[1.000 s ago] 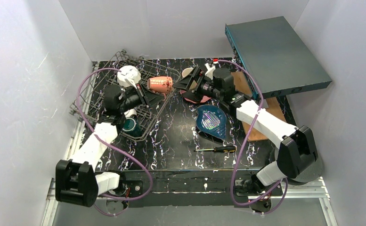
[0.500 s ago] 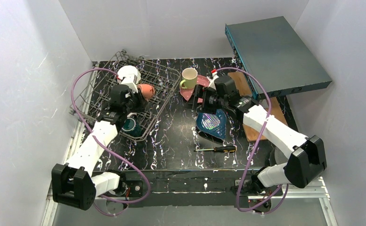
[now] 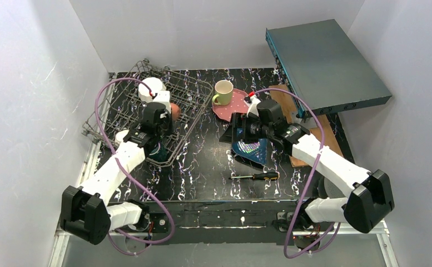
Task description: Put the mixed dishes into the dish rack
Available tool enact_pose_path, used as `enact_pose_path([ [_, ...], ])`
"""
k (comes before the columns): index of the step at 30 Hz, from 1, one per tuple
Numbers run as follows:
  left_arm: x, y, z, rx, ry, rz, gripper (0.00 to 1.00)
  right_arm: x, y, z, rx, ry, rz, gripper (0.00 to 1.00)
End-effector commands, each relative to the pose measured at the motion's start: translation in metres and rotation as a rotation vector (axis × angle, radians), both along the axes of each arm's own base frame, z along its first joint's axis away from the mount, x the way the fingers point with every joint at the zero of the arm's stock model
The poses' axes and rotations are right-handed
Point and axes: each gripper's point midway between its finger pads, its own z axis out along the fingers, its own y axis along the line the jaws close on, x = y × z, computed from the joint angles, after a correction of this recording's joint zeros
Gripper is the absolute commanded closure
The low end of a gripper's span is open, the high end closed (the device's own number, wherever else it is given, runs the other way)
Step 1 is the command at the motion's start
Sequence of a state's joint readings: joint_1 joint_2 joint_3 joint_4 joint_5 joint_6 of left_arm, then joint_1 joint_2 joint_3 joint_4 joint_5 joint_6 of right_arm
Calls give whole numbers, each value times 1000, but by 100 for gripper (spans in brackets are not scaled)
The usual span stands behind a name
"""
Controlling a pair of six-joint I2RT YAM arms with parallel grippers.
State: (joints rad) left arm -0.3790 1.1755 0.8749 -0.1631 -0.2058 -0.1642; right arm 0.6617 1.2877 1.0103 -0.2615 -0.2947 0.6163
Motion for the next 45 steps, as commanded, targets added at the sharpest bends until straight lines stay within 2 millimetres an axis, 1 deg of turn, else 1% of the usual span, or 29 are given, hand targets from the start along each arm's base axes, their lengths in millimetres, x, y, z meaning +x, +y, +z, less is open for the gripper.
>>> enact_pose_path([
  [1,30,10,29,39,-78,94,100,1,-3,17,11,-153,50,2],
  [4,47,7,22,51,-37,132,100,3,-5,12,-4,-166,46,2],
  [6,59,4,14,67,-2,143,100,1,-3,12,4,-161,61,2],
  [10,84,5,-3,112,52,218,100,-3,-1,16,28,-156,78,2],
  [11,92,5,-11,130,67,231,100,-5,0,18,34,-156,82,2],
  [12,98,4,-10,139,62,240,100,-6,0,19,37,-158,85,2],
  [14,116,4,-16,173,67,265,100,-8,0,21,41,-161,89,2],
  [17,137,4,-29,229,83,279,100,-10,-2,22,29,-167,88,2],
  [20,152,7,-43,300,116,298,100,-10,-7,22,2,-181,78,2],
  [23,163,12,-50,352,135,328,100,-9,-10,21,-19,-193,68,2],
  [27,178,3,-55,344,139,294,100,-7,-12,17,-40,-192,60,2],
  [30,190,-2,-62,310,155,267,100,-10,-9,15,-45,-190,72,2],
  [31,192,0,-65,294,168,269,100,-12,-8,15,-46,-191,81,2],
  [35,197,3,-68,227,196,279,100,-18,-3,15,-51,-194,100,2],
  [38,203,1,-69,203,196,268,100,-18,-1,13,-57,-195,104,2],
  [42,208,3,-73,180,214,280,100,-18,-2,11,-67,-196,100,2],
  [45,212,4,-77,151,230,278,93,-17,-2,9,-75,-196,97,2],
])
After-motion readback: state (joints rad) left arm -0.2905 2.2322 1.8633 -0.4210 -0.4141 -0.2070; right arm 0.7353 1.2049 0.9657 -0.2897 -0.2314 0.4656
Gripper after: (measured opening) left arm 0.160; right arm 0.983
